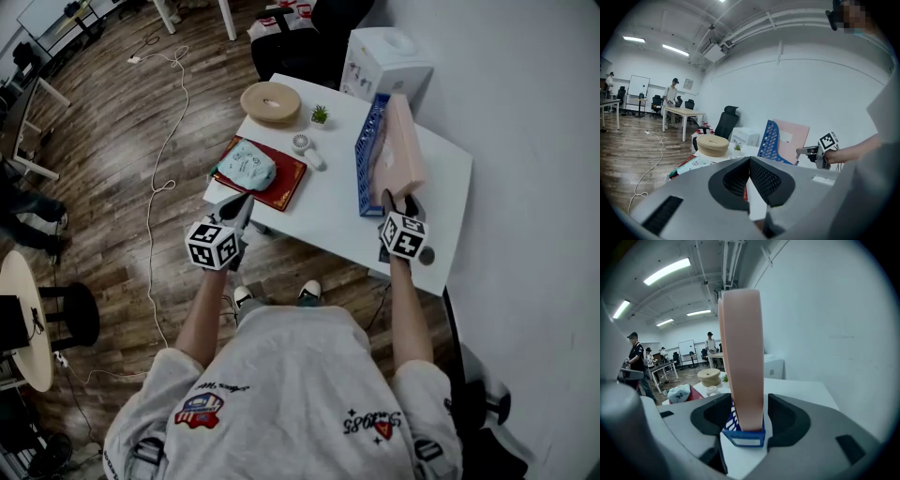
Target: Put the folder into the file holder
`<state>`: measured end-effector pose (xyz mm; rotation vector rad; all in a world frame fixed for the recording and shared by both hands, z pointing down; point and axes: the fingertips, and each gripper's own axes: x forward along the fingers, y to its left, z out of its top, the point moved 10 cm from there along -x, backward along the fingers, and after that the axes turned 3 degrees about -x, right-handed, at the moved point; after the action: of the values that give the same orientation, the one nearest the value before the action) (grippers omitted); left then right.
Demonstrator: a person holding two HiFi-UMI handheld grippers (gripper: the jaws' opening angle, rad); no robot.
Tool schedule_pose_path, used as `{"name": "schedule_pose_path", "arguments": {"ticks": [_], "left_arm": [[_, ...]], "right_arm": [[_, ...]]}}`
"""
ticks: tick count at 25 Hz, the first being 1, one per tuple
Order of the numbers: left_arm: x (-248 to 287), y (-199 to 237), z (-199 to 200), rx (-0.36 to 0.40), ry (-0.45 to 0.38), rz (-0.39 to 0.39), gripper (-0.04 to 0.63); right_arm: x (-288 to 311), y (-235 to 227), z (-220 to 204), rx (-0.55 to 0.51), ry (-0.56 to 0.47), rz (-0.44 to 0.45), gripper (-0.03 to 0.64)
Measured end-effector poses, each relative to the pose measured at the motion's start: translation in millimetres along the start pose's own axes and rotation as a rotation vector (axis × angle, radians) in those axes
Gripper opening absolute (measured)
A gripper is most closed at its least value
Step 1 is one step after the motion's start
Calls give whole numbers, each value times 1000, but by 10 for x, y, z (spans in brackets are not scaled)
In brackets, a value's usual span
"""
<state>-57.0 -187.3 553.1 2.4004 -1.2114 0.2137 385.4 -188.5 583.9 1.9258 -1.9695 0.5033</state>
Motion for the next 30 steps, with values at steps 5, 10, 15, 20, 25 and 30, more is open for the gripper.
{"name": "schedule_pose_path", "arguments": {"ticks": [5,10,15,20,25,30], "left_arm": [[30,-34,-9,0,7,-8,6],[64,-42,-14,2,12,-12,6],[62,-69,24,8,9,-12,6],[76,-118,97,27,1,-18,6],[103,-129,155,42,-13,-22,6],[135,-154,245,62,-32,-23,6]], "right_arm": [[-33,63,-556,36,127,10,222],[-79,246,-951,-8,248,22,130],[-97,387,-1008,-27,250,50,9],[-129,479,-753,-62,164,115,6],[-165,534,-441,-86,58,163,5],[-276,599,-7,-97,-79,214,6]]}}
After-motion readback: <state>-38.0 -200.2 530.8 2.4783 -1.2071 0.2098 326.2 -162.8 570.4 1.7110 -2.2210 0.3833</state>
